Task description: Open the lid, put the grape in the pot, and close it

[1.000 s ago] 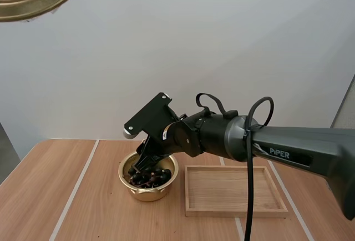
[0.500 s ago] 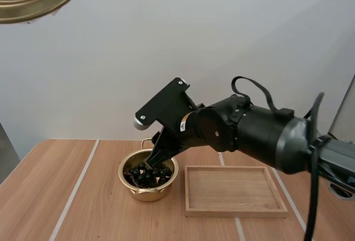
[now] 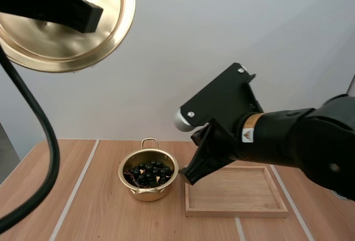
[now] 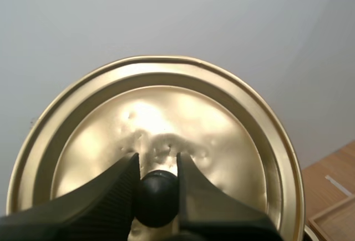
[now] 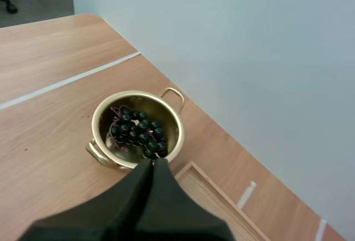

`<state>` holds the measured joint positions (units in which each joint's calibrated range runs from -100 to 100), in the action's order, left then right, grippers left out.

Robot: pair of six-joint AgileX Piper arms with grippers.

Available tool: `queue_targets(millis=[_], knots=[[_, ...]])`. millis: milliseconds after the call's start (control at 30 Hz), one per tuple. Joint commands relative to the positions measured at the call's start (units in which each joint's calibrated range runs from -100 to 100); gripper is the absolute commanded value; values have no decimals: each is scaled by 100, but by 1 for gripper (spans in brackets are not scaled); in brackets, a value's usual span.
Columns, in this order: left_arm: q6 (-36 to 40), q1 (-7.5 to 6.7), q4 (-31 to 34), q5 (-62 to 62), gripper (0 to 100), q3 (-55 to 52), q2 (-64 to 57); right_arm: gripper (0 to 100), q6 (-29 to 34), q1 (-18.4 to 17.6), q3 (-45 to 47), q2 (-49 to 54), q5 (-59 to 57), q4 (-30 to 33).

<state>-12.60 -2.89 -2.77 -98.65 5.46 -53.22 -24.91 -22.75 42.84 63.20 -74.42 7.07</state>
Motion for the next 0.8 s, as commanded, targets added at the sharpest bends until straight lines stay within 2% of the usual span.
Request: queue_targets(millis=[0,233,367,433,667,767], knots=[[-50,-14,44,425,0,-498,124,0,200,49,200,575,-608,367],[-81,-14,-127,1719,0,-1994,484,0,256,532,700,1501,-810,421],[-419,-14,-449,2166,0,-2723,865,0,256,679,1000,1720,-863,421],[-705,-14,-810,2488,0,-3188,1247,0,256,728,1158,1752,-1050,410],[-1782,-14,-1890,2268,0,-3789,2385,0,256,870,1271,1778,-1255,398],[-1994,-14,-2085,2191,0,-3898,2933,0,256,898,1271,1778,-1255,386]])
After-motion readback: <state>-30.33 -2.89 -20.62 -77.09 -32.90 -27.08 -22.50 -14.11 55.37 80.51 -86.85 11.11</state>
